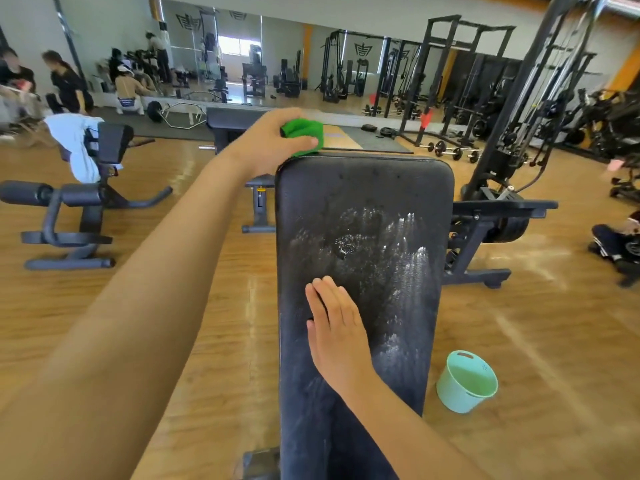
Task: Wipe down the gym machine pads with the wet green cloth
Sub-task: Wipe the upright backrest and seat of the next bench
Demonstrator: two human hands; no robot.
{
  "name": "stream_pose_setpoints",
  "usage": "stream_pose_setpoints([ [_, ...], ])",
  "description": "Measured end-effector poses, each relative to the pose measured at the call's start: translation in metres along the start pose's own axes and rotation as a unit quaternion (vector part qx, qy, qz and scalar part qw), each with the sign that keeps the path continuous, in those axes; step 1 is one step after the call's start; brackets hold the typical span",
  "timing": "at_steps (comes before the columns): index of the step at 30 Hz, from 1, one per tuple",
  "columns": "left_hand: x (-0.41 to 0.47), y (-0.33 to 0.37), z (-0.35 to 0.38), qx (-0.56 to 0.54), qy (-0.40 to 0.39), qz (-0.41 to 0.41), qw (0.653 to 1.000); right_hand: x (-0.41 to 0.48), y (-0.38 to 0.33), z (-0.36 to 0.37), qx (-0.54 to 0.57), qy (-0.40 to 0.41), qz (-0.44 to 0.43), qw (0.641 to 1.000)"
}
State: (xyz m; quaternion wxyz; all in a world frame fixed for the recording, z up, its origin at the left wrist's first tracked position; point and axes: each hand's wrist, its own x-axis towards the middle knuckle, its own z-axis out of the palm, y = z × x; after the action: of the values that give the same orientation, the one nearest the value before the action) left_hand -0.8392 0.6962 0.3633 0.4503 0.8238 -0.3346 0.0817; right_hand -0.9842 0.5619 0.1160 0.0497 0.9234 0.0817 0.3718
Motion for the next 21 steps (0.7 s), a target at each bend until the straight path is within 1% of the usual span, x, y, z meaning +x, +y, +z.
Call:
stream_pose_setpoints([
  [2,-0.018,-0.016,0.006,-0.066,0.082,0.014,0.994,0.0,-0.001,-0.001,0.008,0.002,0.005,1.0],
  [3,-0.027,-0.024,0.015,-0.104,0.129,0.018,0.986,0.0,-0.001,-0.001,0.011,0.002,0.005,1.0],
  [6,-0.051,-0.039,0.05,-0.236,0.254,-0.016,0.938,0.0,-0.003,-0.001,0.023,0.006,0.006,1.0],
  [8,-0.067,-0.047,0.074,-0.279,0.309,-0.044,0.908,-0.001,-0.004,-0.002,0.036,0.014,0.008,0.999],
  [9,-0.076,-0.051,0.084,-0.287,0.327,-0.059,0.899,0.0,-0.005,-0.003,0.044,0.018,0.01,0.999],
  [12,-0.11,-0.061,0.112,-0.29,0.341,-0.089,0.89,0.0,-0.005,-0.006,0.062,0.017,0.01,0.998],
  [17,-0.175,-0.087,0.159,-0.292,0.311,-0.171,0.888,-0.001,0.006,-0.02,0.069,-0.024,-0.028,0.997],
  [19,-0.191,-0.091,0.168,-0.29,0.295,-0.188,0.891,-0.004,0.012,-0.029,0.081,-0.028,-0.042,0.995],
  [21,-0.19,-0.091,0.164,-0.28,0.291,-0.185,0.896,-0.015,0.016,-0.038,0.105,-0.025,-0.021,0.994],
])
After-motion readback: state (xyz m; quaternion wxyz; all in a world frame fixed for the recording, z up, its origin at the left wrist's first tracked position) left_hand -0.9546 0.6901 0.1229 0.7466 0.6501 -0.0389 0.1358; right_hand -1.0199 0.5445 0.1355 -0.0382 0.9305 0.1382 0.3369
